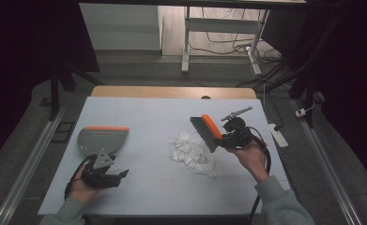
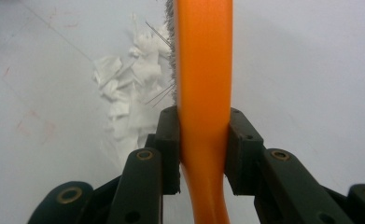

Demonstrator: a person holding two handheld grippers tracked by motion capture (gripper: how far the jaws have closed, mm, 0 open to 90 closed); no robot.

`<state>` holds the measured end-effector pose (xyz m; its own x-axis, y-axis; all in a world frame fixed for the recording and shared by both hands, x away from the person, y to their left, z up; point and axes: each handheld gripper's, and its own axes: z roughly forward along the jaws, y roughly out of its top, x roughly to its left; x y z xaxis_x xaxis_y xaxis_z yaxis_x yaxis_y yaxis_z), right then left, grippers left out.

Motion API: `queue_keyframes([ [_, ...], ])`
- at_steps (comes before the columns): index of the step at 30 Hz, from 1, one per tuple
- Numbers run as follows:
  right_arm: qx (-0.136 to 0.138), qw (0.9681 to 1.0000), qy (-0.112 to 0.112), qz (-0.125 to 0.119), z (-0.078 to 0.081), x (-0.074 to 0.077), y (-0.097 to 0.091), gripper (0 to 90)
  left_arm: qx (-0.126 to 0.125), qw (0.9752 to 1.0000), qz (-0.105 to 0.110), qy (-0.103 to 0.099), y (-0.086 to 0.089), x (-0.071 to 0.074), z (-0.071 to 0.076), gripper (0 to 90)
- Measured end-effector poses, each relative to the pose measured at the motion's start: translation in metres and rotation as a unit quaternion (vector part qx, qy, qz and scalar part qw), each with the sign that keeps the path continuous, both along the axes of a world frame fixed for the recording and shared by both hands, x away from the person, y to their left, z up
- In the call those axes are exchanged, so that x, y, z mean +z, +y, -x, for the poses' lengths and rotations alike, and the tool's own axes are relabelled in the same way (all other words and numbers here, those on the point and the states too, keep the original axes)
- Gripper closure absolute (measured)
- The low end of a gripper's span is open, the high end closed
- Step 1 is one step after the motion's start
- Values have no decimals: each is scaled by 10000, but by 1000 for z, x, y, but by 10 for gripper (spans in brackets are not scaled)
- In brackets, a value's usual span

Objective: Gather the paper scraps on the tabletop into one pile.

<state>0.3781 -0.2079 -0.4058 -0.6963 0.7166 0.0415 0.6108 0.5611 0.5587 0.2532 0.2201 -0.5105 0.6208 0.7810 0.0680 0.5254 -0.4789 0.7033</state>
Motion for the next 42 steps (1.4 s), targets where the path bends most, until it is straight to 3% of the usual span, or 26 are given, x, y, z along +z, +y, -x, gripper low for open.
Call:
queue_keyframes([
  [4,303,9995,86,57,14,3,-13,699,5,10000,0,-3,0,0,0,286],
  [7,810,9959,237,328,28,-6,-15,699,13,10000,-6,10,-1,0,0,286],
  [12,1526,9835,424,877,51,-23,-3,699,9,10000,-19,16,-2,0,-1,286],
  [15,1792,9767,364,1122,53,-34,8,699,3,10000,-31,11,-2,0,-1,286],
  [17,1862,9739,310,1259,49,-42,16,699,6,10000,-32,5,-2,0,0,286],
  [21,1778,9756,30,1291,33,-45,28,699,22,10000,-26,15,-1,0,0,286],
  [25,1612,9823,-61,949,14,-42,31,699,4,10000,-40,18,-1,0,0,286],
  [28,1570,9852,-193,652,14,-30,29,699,1,10000,-14,21,0,-1,-1,285],
  [34,1307,9897,-506,296,17,-5,16,699,-29,10000,-45,23,-2,-1,-1,285],
  [38,1141,9914,-561,314,16,-2,12,699,-14,10000,-40,11,-2,-1,-1,285],
  [42,920,9940,-568,137,14,-6,4,699,-12,10000,-39,9,-2,-1,-1,285],
])
